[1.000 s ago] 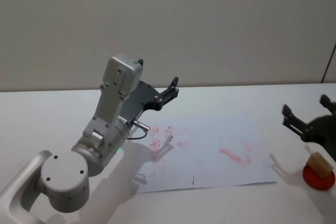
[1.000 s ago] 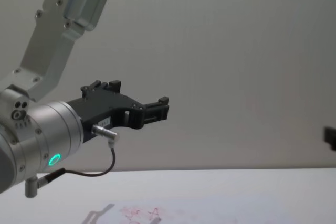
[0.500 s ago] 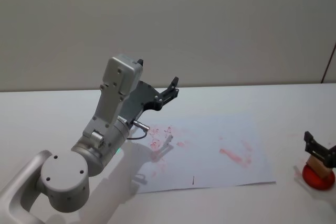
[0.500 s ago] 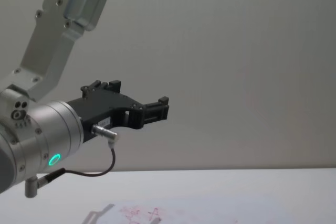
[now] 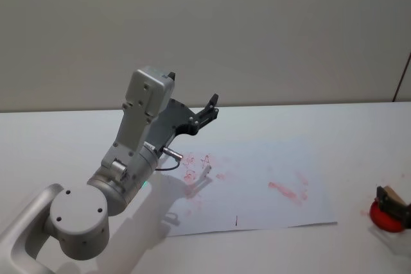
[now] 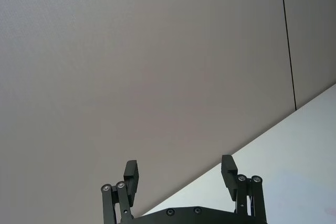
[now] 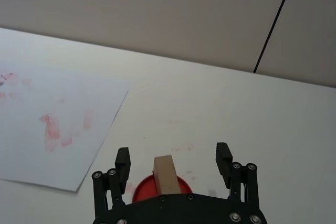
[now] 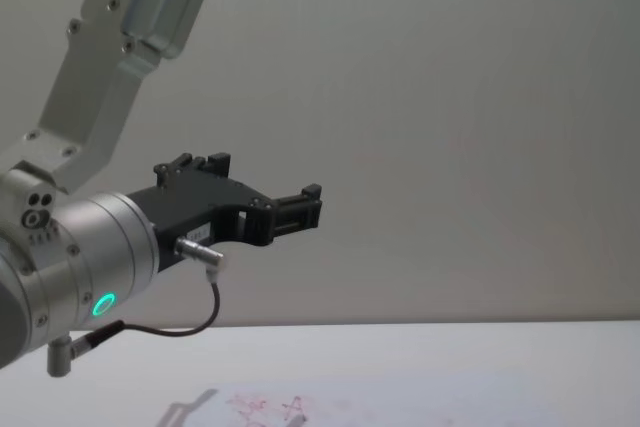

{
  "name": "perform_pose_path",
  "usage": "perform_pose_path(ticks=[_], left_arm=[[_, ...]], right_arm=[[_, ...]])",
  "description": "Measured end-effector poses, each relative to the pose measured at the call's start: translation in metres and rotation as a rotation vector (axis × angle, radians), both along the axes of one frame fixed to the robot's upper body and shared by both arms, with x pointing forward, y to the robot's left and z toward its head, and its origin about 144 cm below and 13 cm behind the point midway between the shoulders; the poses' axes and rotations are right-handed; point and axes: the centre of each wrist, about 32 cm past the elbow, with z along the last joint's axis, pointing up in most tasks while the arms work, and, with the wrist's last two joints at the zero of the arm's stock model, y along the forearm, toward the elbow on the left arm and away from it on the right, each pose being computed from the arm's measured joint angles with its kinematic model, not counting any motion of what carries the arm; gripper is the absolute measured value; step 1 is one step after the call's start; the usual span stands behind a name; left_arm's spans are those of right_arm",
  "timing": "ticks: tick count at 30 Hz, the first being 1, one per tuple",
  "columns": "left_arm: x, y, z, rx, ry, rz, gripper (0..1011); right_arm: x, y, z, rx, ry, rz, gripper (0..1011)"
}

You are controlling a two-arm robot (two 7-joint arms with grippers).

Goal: Use the one hand to pick up the stamp and affix it onto the A4 paper.

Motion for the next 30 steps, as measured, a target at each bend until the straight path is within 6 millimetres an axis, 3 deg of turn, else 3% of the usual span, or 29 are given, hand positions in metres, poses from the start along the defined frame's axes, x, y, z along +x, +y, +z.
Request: perform_pose_path(ticks=[22,30], left_arm=[[0.0,0.0,0.0,0.0,0.0,0.0,1001],[0.0,0.0,0.0,0.0,0.0,0.0,1001]], right_arm=[[0.009,-0.001,-0.011,-0.061,0.088,0.018,1001],[0.013,0.001,-0.012,-0.067,0.097,0.026,815]])
